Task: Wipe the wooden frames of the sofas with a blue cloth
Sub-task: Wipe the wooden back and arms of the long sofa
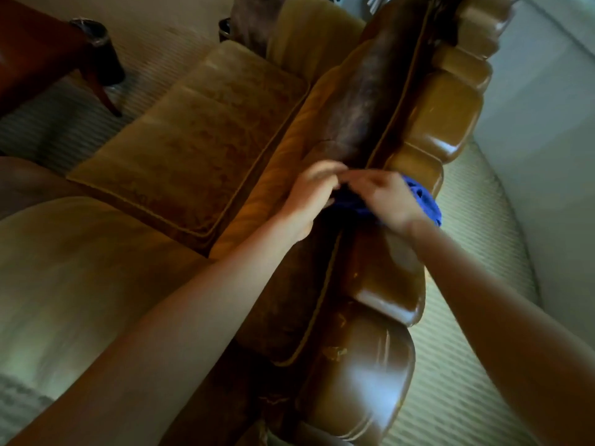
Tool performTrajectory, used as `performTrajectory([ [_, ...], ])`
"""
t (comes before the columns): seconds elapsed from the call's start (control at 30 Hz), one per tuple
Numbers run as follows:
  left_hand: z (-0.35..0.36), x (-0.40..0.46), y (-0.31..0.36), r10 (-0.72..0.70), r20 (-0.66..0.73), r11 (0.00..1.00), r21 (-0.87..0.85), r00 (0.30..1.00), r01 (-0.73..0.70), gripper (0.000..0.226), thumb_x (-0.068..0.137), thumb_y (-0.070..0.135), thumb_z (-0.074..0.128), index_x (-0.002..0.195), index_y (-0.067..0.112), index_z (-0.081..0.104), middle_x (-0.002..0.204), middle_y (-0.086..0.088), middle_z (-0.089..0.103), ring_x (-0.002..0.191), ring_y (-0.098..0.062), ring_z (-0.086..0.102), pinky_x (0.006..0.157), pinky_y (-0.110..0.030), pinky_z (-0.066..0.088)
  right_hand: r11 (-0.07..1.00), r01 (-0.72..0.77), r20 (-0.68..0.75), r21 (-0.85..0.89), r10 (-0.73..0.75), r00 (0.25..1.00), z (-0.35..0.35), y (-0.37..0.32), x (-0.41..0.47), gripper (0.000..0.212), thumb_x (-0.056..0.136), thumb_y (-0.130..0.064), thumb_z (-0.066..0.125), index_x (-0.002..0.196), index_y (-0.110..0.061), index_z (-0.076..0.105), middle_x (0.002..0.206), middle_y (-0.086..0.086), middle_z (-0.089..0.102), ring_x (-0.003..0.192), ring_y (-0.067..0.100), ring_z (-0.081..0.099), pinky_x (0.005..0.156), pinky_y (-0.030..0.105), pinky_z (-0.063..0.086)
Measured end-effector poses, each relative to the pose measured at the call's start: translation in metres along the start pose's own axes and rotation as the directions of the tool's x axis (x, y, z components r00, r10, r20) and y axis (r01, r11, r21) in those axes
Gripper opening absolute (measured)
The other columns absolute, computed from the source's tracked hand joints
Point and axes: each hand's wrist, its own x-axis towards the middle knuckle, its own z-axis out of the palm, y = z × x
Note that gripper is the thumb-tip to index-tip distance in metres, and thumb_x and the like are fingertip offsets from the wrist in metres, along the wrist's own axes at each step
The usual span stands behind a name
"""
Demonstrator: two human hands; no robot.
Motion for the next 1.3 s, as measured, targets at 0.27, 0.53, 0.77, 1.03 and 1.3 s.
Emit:
performTrajectory([
  [0.27, 0.041, -0.002, -0.016, 0.117, 0.324, 0.776, 0.560, 0.939, -0.290, 0.054, 0.097, 0.039, 0.049, 0.147, 0.031, 0.032, 0.154, -0.008, 0.023, 0.142, -0.020, 0.023, 0.112, -0.026, 0.020, 0.945, 0.042, -0.158, -0.323, -0.097, 0.983, -0.052, 0.064, -0.044, 0.043, 0.089, -0.024, 0.052, 0.129, -0.010, 0.056, 0.145, 0.013, 0.041, 0.138, 0.027, 0.031, 0.113, 0.029, 0.019],
  [0.53, 0.038, -0.014, -0.019, 0.140, 0.315, 0.675, 0.663, 0.939, -0.323, 0.044, 0.098, 0.014, 0.041, 0.140, 0.026, 0.046, 0.142, -0.016, 0.041, 0.124, -0.018, 0.048, 0.093, -0.009, 0.029, 0.967, -0.119, -0.195, 0.224, 0.164, 0.967, -0.023, 0.061, -0.084, 0.033, 0.097, -0.015, 0.050, 0.129, -0.018, 0.055, 0.134, -0.016, 0.039, 0.140, 0.005, 0.023, 0.111, 0.018, 0.015],
  [0.77, 0.023, -0.047, -0.023, 0.200, 0.332, 0.695, 0.615, 0.922, -0.372, 0.045, 0.092, 0.007, 0.044, 0.133, 0.020, 0.056, 0.096, -0.019, 0.064, 0.038, -0.001, 0.041, 0.043, -0.008, 0.029, 0.959, -0.090, -0.186, 0.267, 0.143, 0.972, -0.019, 0.046, -0.115, 0.027, 0.095, -0.015, 0.055, 0.119, -0.019, 0.064, 0.131, -0.002, 0.057, 0.124, 0.008, 0.049, 0.111, 0.029, 0.033],
  [1.03, -0.003, -0.110, -0.031, 0.217, 0.361, 0.719, 0.569, 0.907, -0.398, 0.041, 0.092, 0.007, 0.052, 0.125, 0.030, 0.060, 0.118, -0.005, 0.048, 0.091, -0.001, 0.053, 0.074, 0.005, 0.033, 0.973, -0.040, -0.212, 0.229, 0.090, 0.973, 0.002, 0.023, -0.173, 0.031, 0.089, -0.007, 0.061, 0.114, -0.024, 0.066, 0.125, -0.012, 0.054, 0.123, -0.007, 0.042, 0.109, 0.014, 0.028],
  [1.3, -0.008, -0.132, -0.038, 0.238, 0.355, 0.714, 0.567, 0.904, -0.411, 0.042, 0.087, -0.004, 0.051, 0.118, 0.019, 0.068, 0.138, 0.001, 0.048, 0.117, -0.001, 0.047, 0.081, 0.007, 0.031, 0.973, 0.026, -0.303, 0.231, 0.046, 0.952, 0.016, 0.021, -0.198, 0.032, 0.085, -0.002, 0.065, 0.107, -0.024, 0.067, 0.122, -0.004, 0.061, 0.127, -0.005, 0.042, 0.105, 0.008, 0.027],
])
